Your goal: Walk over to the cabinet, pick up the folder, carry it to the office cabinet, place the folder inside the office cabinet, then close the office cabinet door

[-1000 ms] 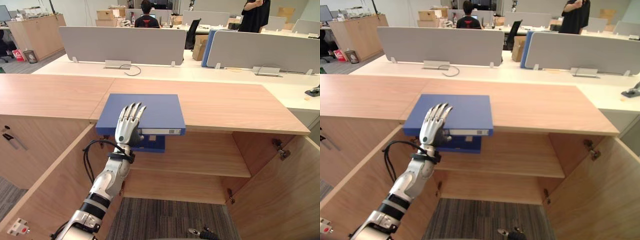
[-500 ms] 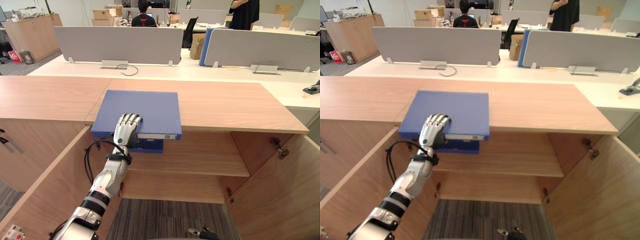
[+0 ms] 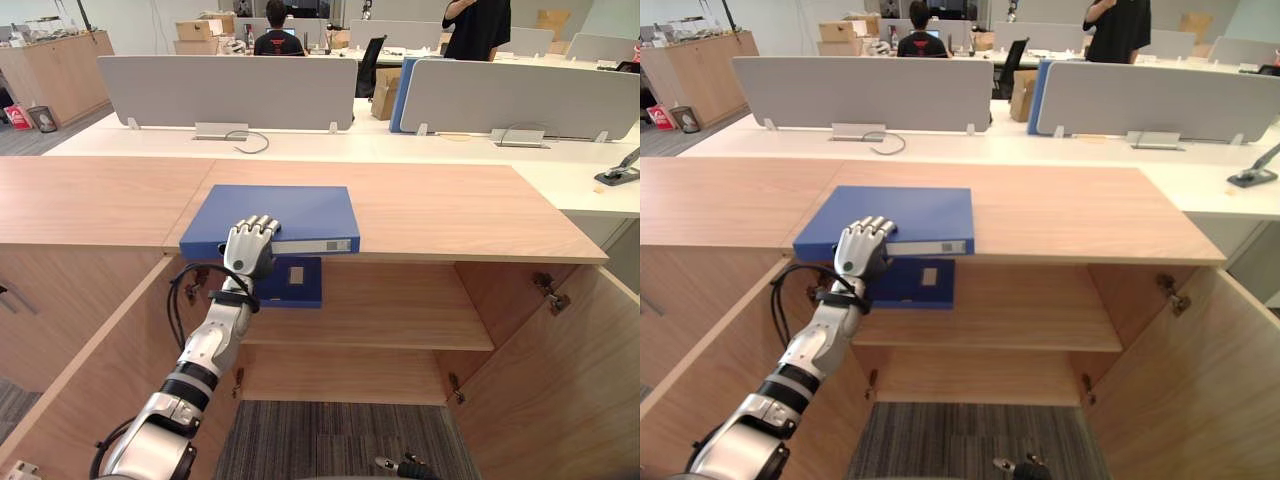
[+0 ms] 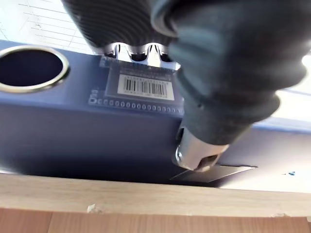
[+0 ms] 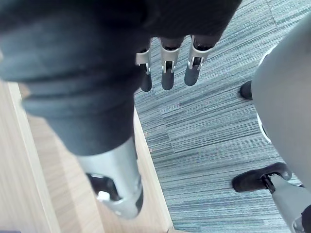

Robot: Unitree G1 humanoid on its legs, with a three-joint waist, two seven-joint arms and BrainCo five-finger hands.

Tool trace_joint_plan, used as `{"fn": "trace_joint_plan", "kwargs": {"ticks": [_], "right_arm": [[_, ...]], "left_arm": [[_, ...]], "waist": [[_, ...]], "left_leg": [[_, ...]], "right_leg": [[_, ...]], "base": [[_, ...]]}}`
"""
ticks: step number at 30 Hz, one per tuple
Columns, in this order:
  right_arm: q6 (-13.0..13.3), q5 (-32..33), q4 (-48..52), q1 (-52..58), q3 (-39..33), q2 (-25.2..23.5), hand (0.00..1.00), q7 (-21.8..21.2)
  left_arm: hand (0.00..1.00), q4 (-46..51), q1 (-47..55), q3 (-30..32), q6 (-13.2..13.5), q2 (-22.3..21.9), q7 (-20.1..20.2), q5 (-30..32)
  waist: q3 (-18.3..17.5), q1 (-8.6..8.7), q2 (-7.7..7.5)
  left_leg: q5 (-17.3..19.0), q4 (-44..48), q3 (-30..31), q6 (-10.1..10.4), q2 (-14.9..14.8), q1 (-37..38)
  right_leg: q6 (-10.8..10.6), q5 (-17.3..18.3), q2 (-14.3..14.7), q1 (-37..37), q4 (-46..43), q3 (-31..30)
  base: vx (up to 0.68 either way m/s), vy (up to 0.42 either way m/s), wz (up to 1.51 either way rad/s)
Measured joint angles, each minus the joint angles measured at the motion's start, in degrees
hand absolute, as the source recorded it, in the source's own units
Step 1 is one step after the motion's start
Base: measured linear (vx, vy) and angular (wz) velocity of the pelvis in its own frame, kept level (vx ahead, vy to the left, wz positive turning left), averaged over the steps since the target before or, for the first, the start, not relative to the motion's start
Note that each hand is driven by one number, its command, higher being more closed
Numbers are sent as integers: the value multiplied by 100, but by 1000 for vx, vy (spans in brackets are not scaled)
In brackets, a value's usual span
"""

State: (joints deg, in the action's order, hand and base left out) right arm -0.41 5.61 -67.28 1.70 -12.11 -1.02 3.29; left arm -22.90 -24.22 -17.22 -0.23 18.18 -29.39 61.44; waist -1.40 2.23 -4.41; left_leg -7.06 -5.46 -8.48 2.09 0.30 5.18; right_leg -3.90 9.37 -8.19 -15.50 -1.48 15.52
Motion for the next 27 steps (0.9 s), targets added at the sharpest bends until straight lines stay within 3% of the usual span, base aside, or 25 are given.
{"fn": "trace_joint_plan", "kwargs": {"ticks": [4, 6, 9, 11, 13, 14, 16, 20, 22, 23, 27], "right_arm": [[-1, 1, -2, 12, -16, -1, 0, 22], [-4, 3, -9, 37, -32, -4, 0, 36], [-10, 38, -50, 94, -86, 4, 0, 91], [-9, 349, -22, 173, 6, 5, 0, 122], [4, 751, 255, 301, 109, 5, 0, 147], [0, 839, 434, 359, 158, -30, 0, 161], [41, 1296, 1648, 734, 598, -81, 0, 277], [189, 1499, 4068, 1217, 720, -157, 0, 470], [322, 1579, 5184, 1318, 712, -156, 0, 529], [525, 1627, 5955, 1344, 704, -163, 0, 572], [934, 1856, 7434, 1341, 706, -209, 0, 545]], "left_arm": [[100, 840, 429, -89, -33, -289, 98, -202], [100, 1491, 879, -123, 81, -573, 145, -571], [100, 2822, 1570, -165, 559, -1014, 455, -2148], [100, 3481, 1932, -128, 978, -1222, 1029, -4684], [100, 3777, 2312, 16, 1139, -1343, 1427, -6399], [100, 3915, 2476, 68, 1153, -1361, 1509, -6716], [100, 4392, 3140, 449, 1194, -1476, 1759, -7892], [100, 4980, 3871, 1237, 1280, -1599, 1978, -9315], [100, 5341, 4125, 1455, 1411, -1656, 1995, -9577], [100, 5585, 4293, 1576, 1513, -1685, 2033, -9608], [100, 5921, 4497, 1622, 1603, -1723, 2240, -9724]], "waist": [[4, -2, -8], [7, -7, -15], [-63, -67, -41], [-121, -161, -43], [-122, -167, -43], [-108, -163, -53], [-87, -157, -25], [-9, -177, 24], [42, -198, 12], [33, -200, 4], [28, -202, -3]], "left_leg": [[0, 0, 21, 0, 13, -1], [1, 1, 38, -4, 24, 0], [-4, 6, 21, -6, -20, 0], [-5, 7, -64, -6, -76, 66], [-5, 5, -120, -6, -118, 89], [-8, 4, -133, -4, -119, 85], [10, 1, -214, -33, -177, 11], [-6, 1, -247, -46, -220, -99], [-45, 2, -247, -51, -214, -120], [-55, 3, -240, -63, -189, -121], [-96, 6, -224, -65, -140, -144]], "right_leg": [[28, 15, -8, -3, -7, 11], [50, 29, -19, -4, -32, 21], [41, 23, -58, 31, -116, -27], [42, 22, -36, 58, -227, -160], [42, 21, -9, 103, -308, -227], [41, 21, -3, 132, -326, -247], [42, 18, 37, 277, -397, -325], [69, 42, 44, 446, -437, -310], [59, 34, 35, 463, -436, -307], [32, 18, 13, 462, -431, -306], [-57, -36, 0, 462, -382, -306]], "base": [[0, 0, 1], [0, 0, 2], [-5, 3, -1], [-41, 28, -18], [-77, 15, -21], [-111, 11, -25], [-129, 8, -19], [-120, 19, 1], [-41, 27, 3], [0, 0, 0], [-3, 8, 0]]}}
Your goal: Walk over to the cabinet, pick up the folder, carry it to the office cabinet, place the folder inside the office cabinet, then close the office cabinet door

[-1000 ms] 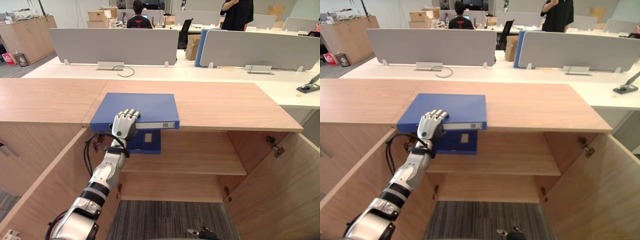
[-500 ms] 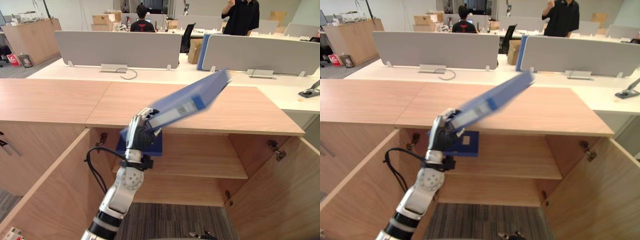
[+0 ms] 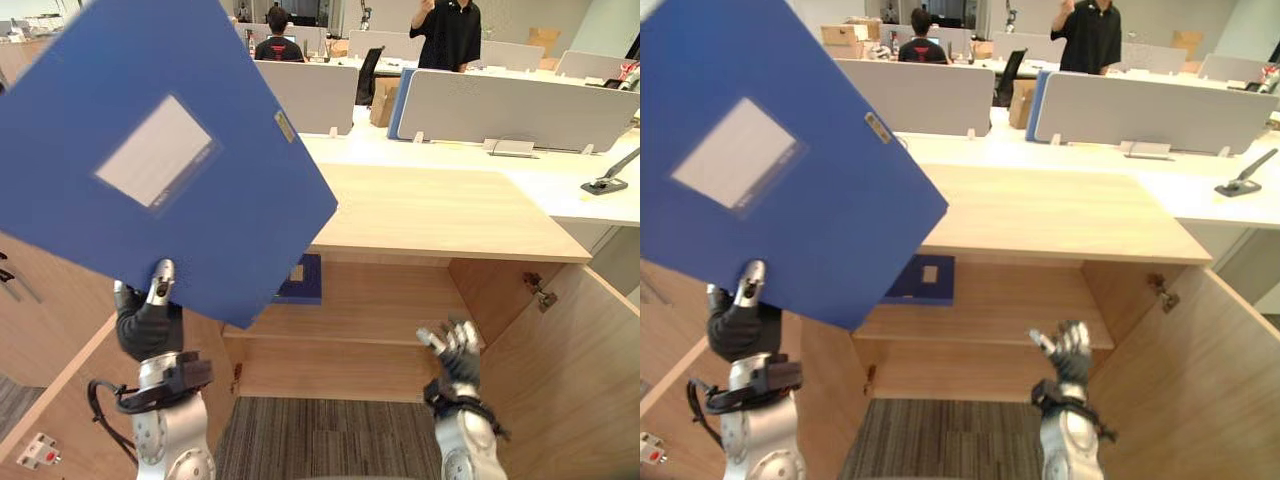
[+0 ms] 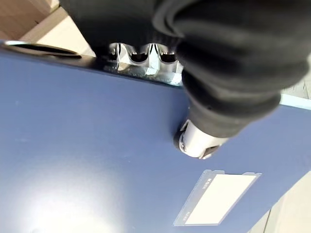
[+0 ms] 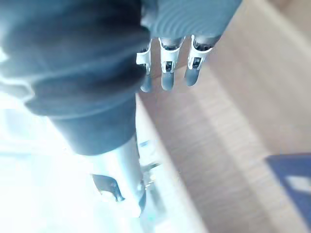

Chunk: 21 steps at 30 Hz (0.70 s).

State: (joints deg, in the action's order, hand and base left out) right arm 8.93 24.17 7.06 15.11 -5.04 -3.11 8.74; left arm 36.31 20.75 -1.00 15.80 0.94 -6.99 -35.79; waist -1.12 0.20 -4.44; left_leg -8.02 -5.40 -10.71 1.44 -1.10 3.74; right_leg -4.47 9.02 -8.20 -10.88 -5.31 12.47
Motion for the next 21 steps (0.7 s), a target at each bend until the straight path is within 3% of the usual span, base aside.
{"fn": "trace_joint_plan", "kwargs": {"ticks": [4, 6, 8, 11, 13, 17, 21], "right_arm": [[426, 842, 904, -278, 5, 36, 0, -352], [462, 1109, 923, -580, 6, 161, 0, -451], [458, 1406, 911, -964, 16, 482, 0, -597], [451, 1907, 826, -1754, 265, 1338, 0, -836], [358, 2540, 491, -2590, 932, 2238, 0, -1152], [46, 3727, -46, -3861, 2239, 3296, 0, -1589], [-212, 4258, -157, -4453, 2841, 3864, 0, -1811]], "left_arm": [[100, 22, 91, -9, -88, -59, 208, -18], [100, 21, 89, -2, -135, -35, 255, 24], [100, 18, 82, 7, -174, 13, 296, 174], [100, -4, 77, 15, -234, 294, 359, 430], [100, -24, 43, -28, -276, 552, 379, 615], [100, -32, 22, -426, -310, 971, 486, 963], [100, -41, 24, -680, -320, 1336, 584, 1116]], "waist": [[-13, 4, -25], [-15, 8, -24], [-8, 6, -17], [-13, -1, -10], [-4, 9, 7], [7, -39, 22], [17, -130, 37]], "left_leg": [[-9, 20, 53, -11, 52, -73], [-9, 25, 60, -11, 59, -75], [-9, 26, 79, -12, 69, -91], [-17, 27, 117, -16, 76, -143], [-36, 29, 127, -24, 75, -172], [-44, 29, 155, -29, 78, -171], [-49, 28, 186, -32, 80, -171]], "right_leg": [[-26, -21, 3, 17, 59, 12], [-29, -23, 4, 13, 59, 10], [-35, -29, 2, 15, 69, 10], [-38, -32, 4, 50, 80, 35], [-42, -51, 10, 83, 73, 35], [-44, -56, 9, 83, 50, 35], [-44, -56, 8, 83, 21, 61]], "base": [[18, 9, 5], [0, 0, 0], [-2, 8, 5], [-9, 6, 4], [0, 0, 0], [-5, 2, 1], [-28, 5, 4]]}}
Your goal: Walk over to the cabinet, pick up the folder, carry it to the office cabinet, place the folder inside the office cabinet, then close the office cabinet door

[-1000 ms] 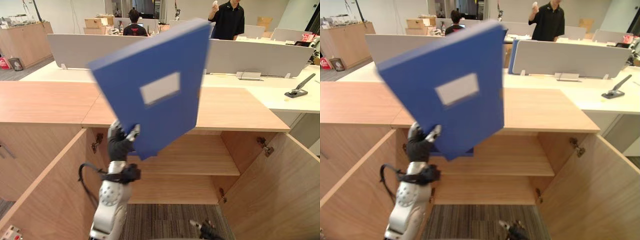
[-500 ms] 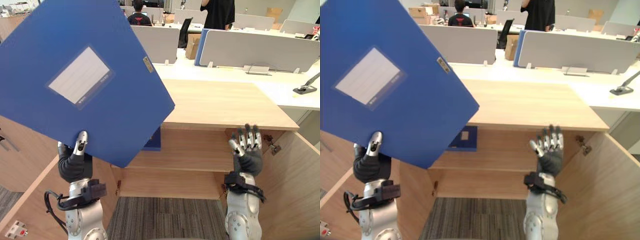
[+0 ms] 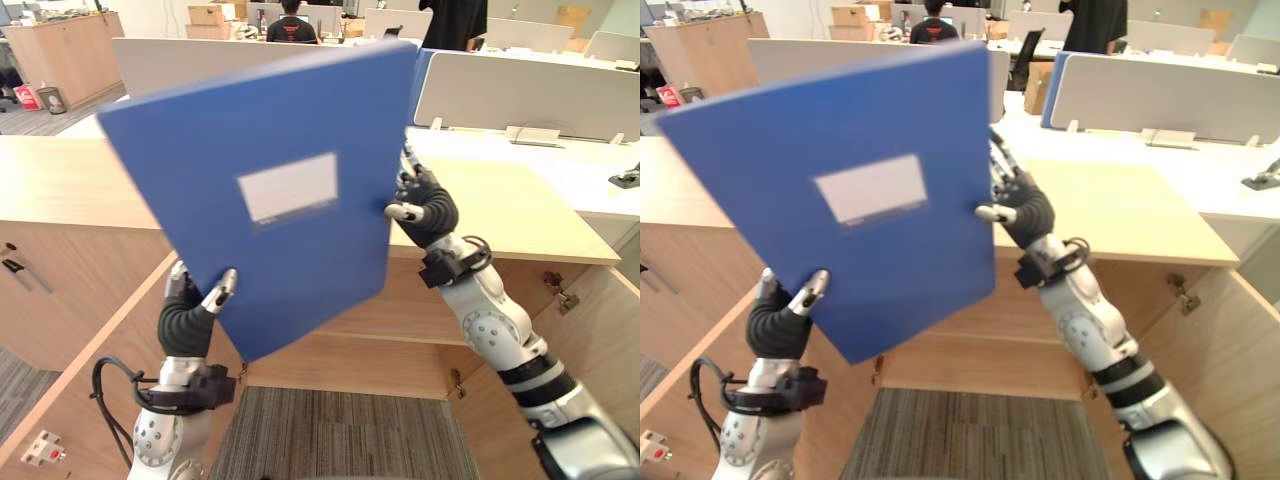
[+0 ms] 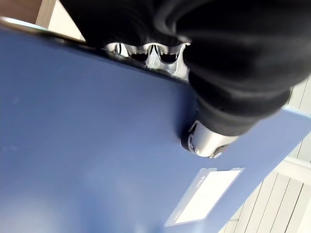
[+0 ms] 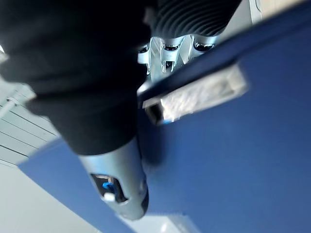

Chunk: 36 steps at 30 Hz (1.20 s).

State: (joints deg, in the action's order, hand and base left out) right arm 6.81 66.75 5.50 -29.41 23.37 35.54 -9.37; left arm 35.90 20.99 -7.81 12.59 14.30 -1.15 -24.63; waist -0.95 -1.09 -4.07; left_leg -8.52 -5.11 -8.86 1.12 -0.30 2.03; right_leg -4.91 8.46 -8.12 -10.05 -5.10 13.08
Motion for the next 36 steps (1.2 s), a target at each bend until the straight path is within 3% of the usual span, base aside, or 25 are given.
{"fn": "trace_joint_plan", "kwargs": {"ticks": [3, 10, 11, 16, 17, 21, 27, 36], "right_arm": [[-83, 400, -217, -290, 422, 325, 0, -40], [-369, 635, -762, -842, 1408, 725, 0, 22], [-453, 633, -809, -911, 1507, 744, 100, 39], [-542, 625, -810, -1294, 2014, 1121, 100, 7], [-535, 617, -800, -1394, 2125, 1278, 100, -125], [-449, 509, -638, -1423, 2117, 1599, 100, -397], [-309, -26, -335, -1415, 2105, 1907, 100, -431], [-527, -1087, -316, -813, 2019, 1972, 100, -597]], "left_arm": [[100, -71, -6, -28, -7, 145, -9, -20], [100, -229, -9, -93, -103, 338, -119, -193], [100, -230, -9, -93, -104, 359, -136, -194], [100, -255, -8, -133, -98, 416, -203, -223], [0, -265, -7, -151, -77, 419, -206, -224], [0, -273, 15, -528, 64, 626, -118, -174], [0, -876, 23, -749, 131, 634, 167, -275], [0, -2960, -124, -1355, -168, 504, 980, -777]], "waist": [[71, -17, 107], [154, -84, 312], [154, -106, 311], [148, -158, 309], [148, -173, 308], [148, -224, 308], [147, -240, 308], [144, -274, 301]], "left_leg": [[-9, -27, 13, -6, 11, 0], [-68, -25, 27, -16, -2, -14], [-72, -21, 30, -14, -5, -25], [-126, 0, 158, -4, -1, -130], [-135, 0, 189, -2, 1, -138], [-171, -4, 274, 3, -3, -191], [-191, -28, 284, -8, -8, -197], [-196, -28, 125, -8, -73, -274]], "right_leg": [[0, 0, -11, 8, -30, 17], [5, -2, 2, 42, -19, 19], [8, -4, 7, 48, -13, 20], [21, -38, 20, 92, -15, 94], [21, -38, 23, 87, -18, 104], [23, -36, 34, 110, -25, 188], [23, -41, 33, 122, -27, 185], [18, -104, 67, 291, -23, -9]], "base": [[-41, 9, 1], [-41, 9, 0], [0, 0, 0], [6, -5, 10], [-15, -2, 9], [-40, -3, 11], [-32, 5, 1], [-11, 4, -10]]}}
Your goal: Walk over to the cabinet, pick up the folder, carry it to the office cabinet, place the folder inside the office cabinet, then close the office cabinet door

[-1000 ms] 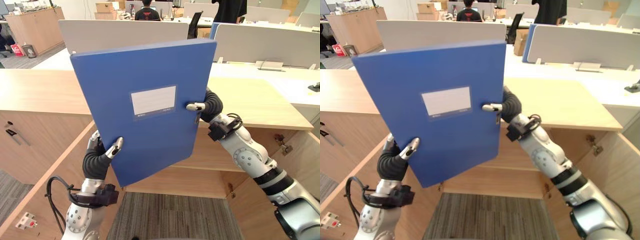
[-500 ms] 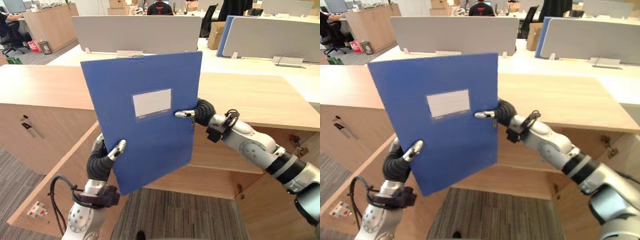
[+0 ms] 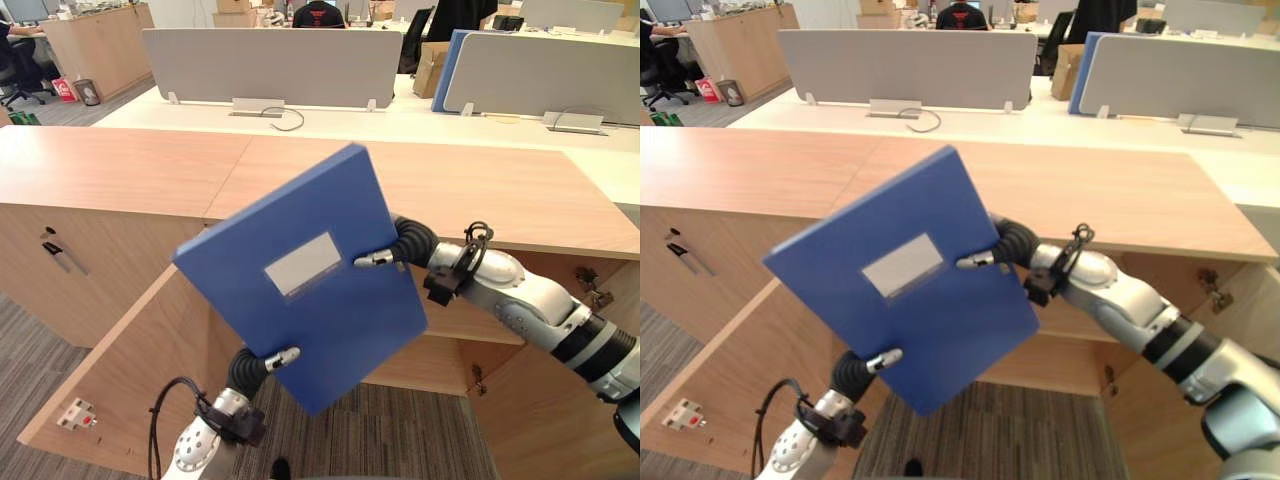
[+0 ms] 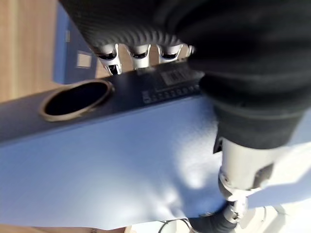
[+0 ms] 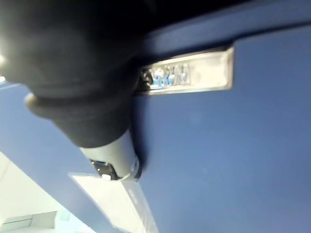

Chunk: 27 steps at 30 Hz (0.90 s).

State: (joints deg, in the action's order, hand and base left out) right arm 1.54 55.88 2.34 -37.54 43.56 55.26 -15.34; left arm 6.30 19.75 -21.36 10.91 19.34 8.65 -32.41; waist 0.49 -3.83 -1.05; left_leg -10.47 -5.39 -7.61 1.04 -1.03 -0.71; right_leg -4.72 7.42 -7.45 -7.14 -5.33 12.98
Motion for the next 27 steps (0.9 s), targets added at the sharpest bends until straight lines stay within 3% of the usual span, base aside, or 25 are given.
{"fn": "trace_joint_plan", "kwargs": {"ticks": [2, 3, 6, 8, 10, 11, 15, 20, 22, 27], "right_arm": [[-30, -172, -3, 249, -304, -95, 100, 0], [-33, -304, -5, 471, -810, -263, 100, 14], [93, -312, 162, 571, -2177, -898, 100, 74], [452, -584, 517, 590, -3017, -1261, 100, 311], [688, -992, 793, 660, -3508, -1501, 100, 497], [796, -1495, 1086, 820, -3658, -1647, 100, 657], [893, -2697, 1661, 1256, -3678, -1899, 100, 746], [1021, -4926, 1842, 1396, -3467, -2211, 100, 1251], [1114, -5308, 1853, 1484, -3220, -2277, 100, 1342], [1156, -5895, 1793, 1614, -1585, -2527, 100, 1161]], "left_arm": [[0, -706, -85, -38, -38, -108, 121, -106], [0, -1401, -181, -29, -115, -226, 180, -198], [0, -3201, -268, 243, -577, -553, 83, -258], [0, -4116, -260, 644, -828, -796, -53, -262], [0, -4473, -275, 1189, -882, -923, -176, -343], [0, -4807, -264, 1512, -885, -1026, -348, -389], [0, -5258, -273, 1954, -886, -1124, -557, -383], [0, -5594, -256, 2441, -873, -1142, -705, -308], [0, -5701, -260, 2503, -863, -1130, -712, -306], [0, -5916, -351, 2771, -844, -1095, -716, -75]], "waist": [[-3, 3, -6], [-4, 7, -4], [-17, 160, -9], [-27, 196, -20], [-83, 223, -28], [-180, 249, -30], [-244, 302, -49], [-276, 326, -113], [-259, 317, -144], [-15, 201, -285]], "left_leg": [[2, -3, -57, 1, -36, -10], [2, -4, -92, 1, -45, -13], [4, -4, -182, 4, -104, -12], [8, -4, -228, 10, -130, -12], [5, -4, -228, 14, -142, -12], [5, -5, -228, 15, -154, -14], [-11, -7, -223, 35, -211, -14], [-23, -7, -213, 56, -223, -15], [-23, -6, -220, 55, -219, -16], [8, 24, -542, 87, -232, -9]], "right_leg": [[9, -29, 21, 18, 41, -56], [13, -49, 33, 29, 65, -86], [31, -78, 66, 78, 81, -197], [51, -104, 101, 105, 106, -262], [63, -112, 123, 104, 115, -262], [67, -114, 135, 99, 129, -263], [92, -131, 143, 99, 132, -264], [101, -138, 147, 106, 131, -277], [101, -140, 140, 137, 94, -306], [127, -48, 87, 635, -532, -614]], "base": [[-15, -8, -14], [-19, 2, -12], [-16, -5, -18], [-18, -9, -19], [-10, -3, -2], [0, 0, 0], [-30, 3, -1], [-45, 11, -1], [-30, 17, -6], [-54, 17, -37]]}}
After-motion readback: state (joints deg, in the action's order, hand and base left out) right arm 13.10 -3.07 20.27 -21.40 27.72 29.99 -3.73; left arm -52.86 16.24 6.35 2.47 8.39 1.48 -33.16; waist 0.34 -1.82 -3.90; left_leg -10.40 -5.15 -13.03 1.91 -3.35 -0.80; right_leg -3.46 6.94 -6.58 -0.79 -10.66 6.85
